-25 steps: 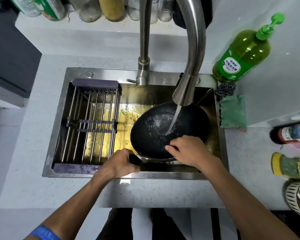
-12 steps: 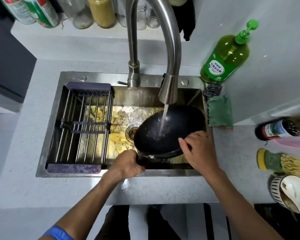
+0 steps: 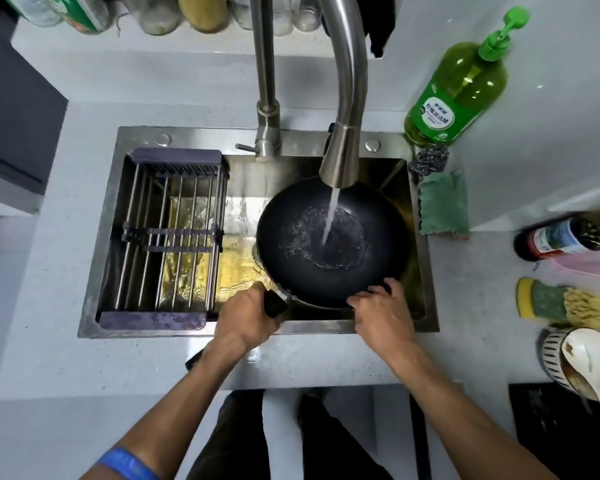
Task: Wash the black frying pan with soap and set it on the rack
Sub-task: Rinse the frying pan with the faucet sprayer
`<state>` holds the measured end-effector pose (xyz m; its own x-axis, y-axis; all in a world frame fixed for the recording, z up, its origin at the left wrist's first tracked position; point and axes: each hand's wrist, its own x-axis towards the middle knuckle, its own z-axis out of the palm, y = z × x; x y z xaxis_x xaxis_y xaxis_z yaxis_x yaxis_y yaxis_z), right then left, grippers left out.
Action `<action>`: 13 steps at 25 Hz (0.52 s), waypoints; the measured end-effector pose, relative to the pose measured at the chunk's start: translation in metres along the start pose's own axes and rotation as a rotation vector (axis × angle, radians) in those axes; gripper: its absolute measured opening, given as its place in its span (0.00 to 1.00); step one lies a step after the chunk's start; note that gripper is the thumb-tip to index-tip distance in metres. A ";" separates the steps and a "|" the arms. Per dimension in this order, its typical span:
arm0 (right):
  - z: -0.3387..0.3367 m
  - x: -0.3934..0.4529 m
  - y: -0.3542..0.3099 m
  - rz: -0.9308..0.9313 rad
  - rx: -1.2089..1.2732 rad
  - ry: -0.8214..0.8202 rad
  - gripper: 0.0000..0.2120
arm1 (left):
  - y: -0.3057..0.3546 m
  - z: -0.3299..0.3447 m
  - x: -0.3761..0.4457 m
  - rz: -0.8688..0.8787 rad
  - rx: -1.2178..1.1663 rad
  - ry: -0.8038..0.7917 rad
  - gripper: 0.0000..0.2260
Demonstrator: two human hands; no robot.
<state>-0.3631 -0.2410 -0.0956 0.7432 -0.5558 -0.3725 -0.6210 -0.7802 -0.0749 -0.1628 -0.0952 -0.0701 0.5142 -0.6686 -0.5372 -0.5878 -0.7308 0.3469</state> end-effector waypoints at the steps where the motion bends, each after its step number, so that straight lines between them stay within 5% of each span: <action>1: 0.007 -0.004 -0.004 -0.044 0.050 -0.058 0.19 | -0.001 0.003 -0.002 0.024 0.022 0.006 0.19; 6: 0.019 0.016 -0.024 -0.277 0.194 0.002 0.29 | -0.036 -0.016 -0.008 -0.007 0.109 0.078 0.19; 13: 0.000 0.008 0.013 -0.114 0.120 0.030 0.25 | 0.004 -0.008 0.009 0.084 0.016 0.033 0.21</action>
<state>-0.3656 -0.2559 -0.0996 0.8166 -0.4752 -0.3278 -0.5561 -0.7998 -0.2259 -0.1558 -0.1049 -0.0672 0.4827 -0.7319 -0.4810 -0.6395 -0.6698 0.3773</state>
